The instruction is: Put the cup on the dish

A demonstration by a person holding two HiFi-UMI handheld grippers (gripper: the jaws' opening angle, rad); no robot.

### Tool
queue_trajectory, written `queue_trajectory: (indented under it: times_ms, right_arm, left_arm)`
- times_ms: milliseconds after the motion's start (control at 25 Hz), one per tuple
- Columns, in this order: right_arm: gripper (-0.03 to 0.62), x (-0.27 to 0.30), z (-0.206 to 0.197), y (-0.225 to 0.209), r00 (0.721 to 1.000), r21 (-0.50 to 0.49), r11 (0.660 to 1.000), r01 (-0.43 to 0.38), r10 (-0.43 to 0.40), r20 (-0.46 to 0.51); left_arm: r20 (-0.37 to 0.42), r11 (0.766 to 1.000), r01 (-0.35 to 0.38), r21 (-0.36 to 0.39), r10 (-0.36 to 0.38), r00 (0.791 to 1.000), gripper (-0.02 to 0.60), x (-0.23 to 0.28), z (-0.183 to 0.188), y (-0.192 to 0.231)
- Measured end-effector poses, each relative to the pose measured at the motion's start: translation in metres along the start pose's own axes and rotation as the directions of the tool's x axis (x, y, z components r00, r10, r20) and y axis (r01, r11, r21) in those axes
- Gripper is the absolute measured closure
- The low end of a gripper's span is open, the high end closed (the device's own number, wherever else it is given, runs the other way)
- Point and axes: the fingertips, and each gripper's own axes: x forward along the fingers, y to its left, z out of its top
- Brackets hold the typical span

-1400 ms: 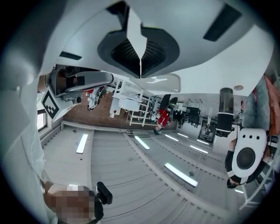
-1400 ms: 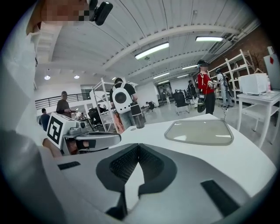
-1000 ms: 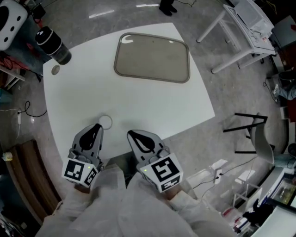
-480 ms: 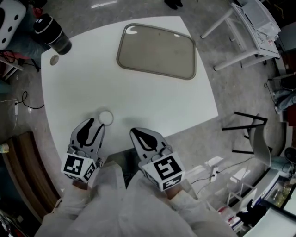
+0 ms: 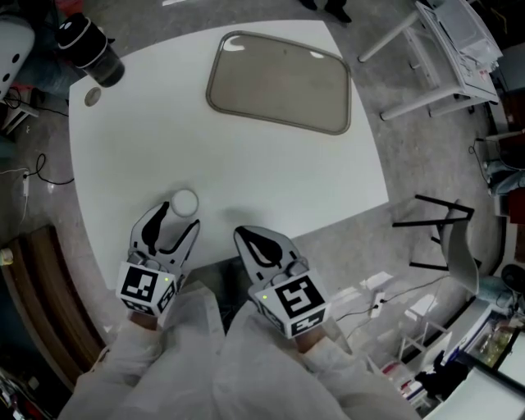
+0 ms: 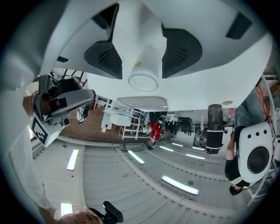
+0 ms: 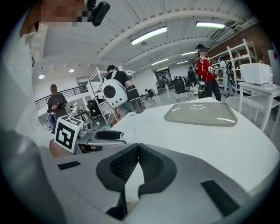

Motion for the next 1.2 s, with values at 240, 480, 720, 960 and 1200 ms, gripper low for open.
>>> queue_trajectory:
  times_ms: [240, 480, 720, 960, 1200]
  right_arm:
    - [0.583, -0.005, -0.012, -0.004, 1.0, 0.066, 0.998, -0.005, 0.006, -0.019]
    - [0.583, -0.007, -0.018, -0.01, 1.0, 0.095, 0.995, 0.005, -0.003, -0.022]
    - [0.583, -0.006, -0.016, -0.014, 1.0, 0.111, 0.994, 0.014, -0.012, -0.017]
    - [0.583, -0.006, -0.015, -0.018, 1.0, 0.104, 0.994, 0.02, -0.018, -0.02]
    - [0.583, -0.004, -0.011, -0.018, 1.0, 0.088, 0.996, 0.02, -0.019, -0.015]
  left_arm:
    - [-0.007, 1.0, -0.004, 0.01, 0.004, 1.0, 0.311, 0.015, -0.002, 0.003]
    - [-0.006, 0.999, 0.008, 0.031, -0.008, 1.0, 0.311, 0.028, 0.0, 0.002]
    - [0.014, 1.0, 0.004, 0.008, -0.004, 1.0, 0.311, 0.036, 0.004, 0.007]
    - [0.034, 0.999, 0.007, 0.034, -0.009, 0.999, 0.311, 0.039, 0.004, 0.006]
    - [0.031, 0.998, 0.006, 0.057, -0.007, 0.999, 0.311, 0.042, 0.005, 0.007]
